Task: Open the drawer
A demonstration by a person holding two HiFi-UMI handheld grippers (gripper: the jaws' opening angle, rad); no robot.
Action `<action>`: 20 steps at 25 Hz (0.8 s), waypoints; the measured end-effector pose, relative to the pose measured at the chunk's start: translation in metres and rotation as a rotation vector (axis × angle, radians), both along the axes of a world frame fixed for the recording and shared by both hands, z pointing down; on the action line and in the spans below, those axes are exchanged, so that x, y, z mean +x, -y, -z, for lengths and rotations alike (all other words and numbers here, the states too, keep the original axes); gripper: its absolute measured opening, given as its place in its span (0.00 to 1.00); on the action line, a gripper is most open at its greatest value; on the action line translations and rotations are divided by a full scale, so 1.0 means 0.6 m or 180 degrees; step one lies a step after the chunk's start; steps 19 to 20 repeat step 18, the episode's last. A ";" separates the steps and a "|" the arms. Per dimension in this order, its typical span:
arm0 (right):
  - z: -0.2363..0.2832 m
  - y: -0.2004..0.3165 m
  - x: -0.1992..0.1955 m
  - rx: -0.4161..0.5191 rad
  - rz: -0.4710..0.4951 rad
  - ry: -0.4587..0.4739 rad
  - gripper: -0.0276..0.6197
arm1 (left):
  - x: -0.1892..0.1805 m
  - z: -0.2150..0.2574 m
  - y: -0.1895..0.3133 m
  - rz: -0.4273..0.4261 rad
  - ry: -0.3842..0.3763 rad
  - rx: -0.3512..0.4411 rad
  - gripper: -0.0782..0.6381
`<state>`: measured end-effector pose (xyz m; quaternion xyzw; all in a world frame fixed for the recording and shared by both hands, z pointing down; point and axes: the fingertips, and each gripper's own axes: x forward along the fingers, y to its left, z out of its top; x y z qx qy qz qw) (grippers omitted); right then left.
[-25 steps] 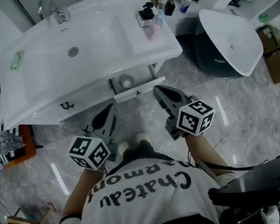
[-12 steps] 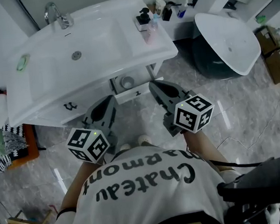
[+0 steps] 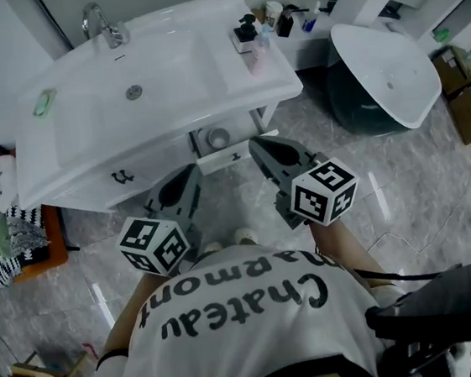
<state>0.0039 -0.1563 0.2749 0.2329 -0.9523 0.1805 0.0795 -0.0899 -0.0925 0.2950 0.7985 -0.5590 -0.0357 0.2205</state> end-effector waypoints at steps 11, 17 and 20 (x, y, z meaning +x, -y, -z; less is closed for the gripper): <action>-0.003 -0.001 0.000 -0.0023 -0.0042 -0.0028 0.06 | -0.004 -0.001 -0.002 -0.0015 -0.0005 -0.0015 0.12; -0.007 -0.004 0.001 -0.0078 -0.0057 -0.0001 0.06 | -0.002 -0.007 -0.004 -0.0043 0.0001 -0.0036 0.12; -0.007 -0.004 0.002 -0.0087 -0.0061 0.0007 0.06 | -0.002 -0.007 -0.005 -0.0047 0.0000 -0.0038 0.12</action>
